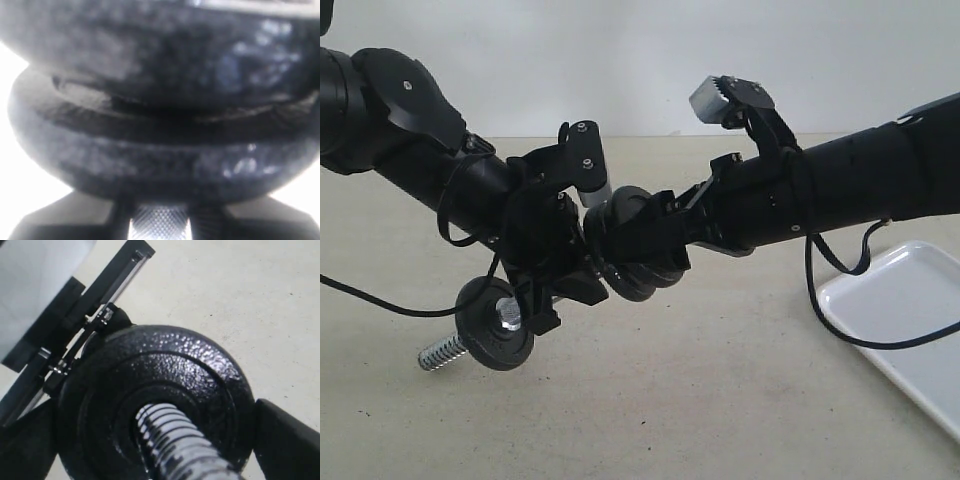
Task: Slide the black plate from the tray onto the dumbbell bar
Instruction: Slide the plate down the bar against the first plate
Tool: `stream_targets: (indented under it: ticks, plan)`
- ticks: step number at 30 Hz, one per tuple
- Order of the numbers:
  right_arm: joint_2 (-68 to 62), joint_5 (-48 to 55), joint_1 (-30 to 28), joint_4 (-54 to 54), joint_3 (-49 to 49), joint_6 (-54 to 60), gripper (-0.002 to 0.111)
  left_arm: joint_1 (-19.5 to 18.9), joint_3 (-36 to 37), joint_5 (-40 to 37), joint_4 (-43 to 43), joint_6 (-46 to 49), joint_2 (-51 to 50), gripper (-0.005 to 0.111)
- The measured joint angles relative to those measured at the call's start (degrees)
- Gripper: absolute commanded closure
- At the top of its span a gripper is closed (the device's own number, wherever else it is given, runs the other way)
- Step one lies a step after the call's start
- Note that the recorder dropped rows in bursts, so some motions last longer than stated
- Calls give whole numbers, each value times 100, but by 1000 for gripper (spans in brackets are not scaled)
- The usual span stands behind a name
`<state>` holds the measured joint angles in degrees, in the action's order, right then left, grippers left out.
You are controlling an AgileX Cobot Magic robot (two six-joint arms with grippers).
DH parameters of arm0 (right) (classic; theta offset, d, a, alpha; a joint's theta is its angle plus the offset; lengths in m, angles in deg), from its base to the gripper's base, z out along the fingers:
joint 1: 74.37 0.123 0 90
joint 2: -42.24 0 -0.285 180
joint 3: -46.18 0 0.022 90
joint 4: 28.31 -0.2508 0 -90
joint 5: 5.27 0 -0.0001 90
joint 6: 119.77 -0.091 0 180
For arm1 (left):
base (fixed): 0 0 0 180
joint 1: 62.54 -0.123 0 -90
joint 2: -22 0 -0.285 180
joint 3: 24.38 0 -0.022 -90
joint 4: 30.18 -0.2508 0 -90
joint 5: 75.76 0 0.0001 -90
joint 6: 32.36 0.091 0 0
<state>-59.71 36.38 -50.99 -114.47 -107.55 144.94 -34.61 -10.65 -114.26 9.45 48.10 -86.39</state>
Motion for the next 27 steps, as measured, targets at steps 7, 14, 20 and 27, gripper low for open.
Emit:
stream_targets:
  ticks: [7,14,20,27]
  plan:
    - [3,-45,0,-14,0,-24,3,0,0,0,0,0,9,102]
    - [39,-144,170,-178,0,-90,3,0,0,231,110,-44,-78,102]
    - [39,-288,183,-210,0,-90,4,0,0,280,164,-44,-78,102]
    - [39,-541,209,-77,-24,-102,5,21,0,419,214,-186,-113,102]
